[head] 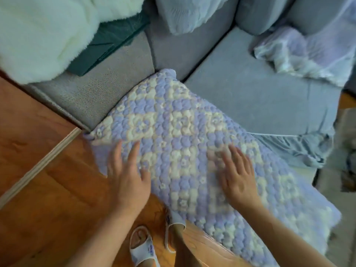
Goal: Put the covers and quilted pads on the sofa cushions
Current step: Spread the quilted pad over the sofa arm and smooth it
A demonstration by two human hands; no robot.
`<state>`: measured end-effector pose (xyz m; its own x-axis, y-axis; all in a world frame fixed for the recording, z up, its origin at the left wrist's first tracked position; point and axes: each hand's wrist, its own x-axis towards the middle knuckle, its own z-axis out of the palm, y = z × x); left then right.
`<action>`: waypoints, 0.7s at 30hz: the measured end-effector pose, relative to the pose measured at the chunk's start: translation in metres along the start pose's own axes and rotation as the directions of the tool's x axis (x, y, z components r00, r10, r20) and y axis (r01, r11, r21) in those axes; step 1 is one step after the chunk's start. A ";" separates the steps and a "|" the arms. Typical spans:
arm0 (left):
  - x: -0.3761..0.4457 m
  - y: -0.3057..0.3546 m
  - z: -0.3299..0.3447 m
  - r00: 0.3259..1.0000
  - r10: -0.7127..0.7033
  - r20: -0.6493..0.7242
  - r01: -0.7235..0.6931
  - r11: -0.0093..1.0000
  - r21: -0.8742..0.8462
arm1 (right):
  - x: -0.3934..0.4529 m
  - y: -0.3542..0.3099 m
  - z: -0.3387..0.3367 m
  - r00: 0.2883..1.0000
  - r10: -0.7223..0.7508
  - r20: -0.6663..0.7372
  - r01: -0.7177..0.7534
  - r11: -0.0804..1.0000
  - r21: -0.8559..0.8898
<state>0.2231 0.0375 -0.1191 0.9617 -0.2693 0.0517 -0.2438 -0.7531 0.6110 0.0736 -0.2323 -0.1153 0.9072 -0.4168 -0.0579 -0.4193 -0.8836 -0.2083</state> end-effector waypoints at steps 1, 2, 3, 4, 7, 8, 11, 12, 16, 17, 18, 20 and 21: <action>-0.012 0.011 0.006 0.979 0.126 0.159 -0.139 0.988 0.071 | -0.044 0.038 -0.003 0.973 0.227 0.030 -0.225 0.973 -0.050; -0.021 0.013 0.012 0.942 0.166 0.292 -0.214 0.967 0.141 | -0.082 0.071 -0.008 0.896 0.442 0.049 -0.437 0.895 -0.093; -0.024 0.009 0.017 0.905 0.145 0.399 -0.250 0.942 0.225 | -0.110 0.096 -0.012 0.793 0.605 0.077 -0.592 0.794 -0.137; -0.024 0.006 0.017 0.878 0.118 0.463 -0.284 0.908 0.307 | -0.128 0.111 -0.018 0.712 0.688 0.143 -0.666 0.725 -0.176; -0.028 0.021 0.018 0.872 0.018 0.490 -0.270 0.852 0.449 | -0.152 0.147 -0.043 0.624 0.754 0.205 -0.735 0.656 -0.171; -0.031 0.033 0.019 0.875 -0.030 0.483 -0.227 0.856 0.465 | -0.154 0.161 -0.050 0.550 0.818 0.171 -0.811 0.572 -0.125; -0.052 0.073 0.030 0.882 -0.100 0.461 -0.160 0.855 0.493 | -0.184 0.188 -0.070 0.221 0.877 0.426 -0.963 0.127 0.238; -0.066 0.088 0.038 0.869 -0.095 0.486 -0.175 0.859 0.481 | -0.200 0.190 -0.072 0.170 0.770 0.615 -0.936 -0.069 0.345; -0.161 0.159 0.097 0.751 -0.002 0.660 -0.339 0.857 0.389 | -0.247 0.221 -0.043 0.311 0.531 0.788 -0.823 -0.264 0.503; -0.188 0.178 0.113 0.738 0.018 0.674 -0.357 0.859 0.368 | -0.260 0.236 -0.031 0.364 0.557 0.747 -0.794 -0.234 0.561; -0.214 0.194 0.129 0.737 0.030 0.676 -0.355 0.867 0.349 | -0.275 0.251 -0.018 0.385 0.620 0.684 -0.781 -0.176 0.599; -0.254 0.219 0.153 0.774 0.017 0.633 -0.300 0.890 0.344 | -0.302 0.267 -0.004 0.418 0.686 0.595 -0.770 -0.080 0.633; -0.269 0.228 0.161 0.792 -0.007 0.611 -0.267 0.895 0.358 | -0.314 0.273 0.001 0.460 0.654 0.601 -0.748 -0.079 0.659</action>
<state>-0.1117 -0.1580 -0.1211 0.6865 -0.5742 -0.4461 -0.5202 -0.8165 0.2504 -0.3252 -0.3424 -0.1550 0.1644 -0.6416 -0.7492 -0.6217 0.5223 -0.5837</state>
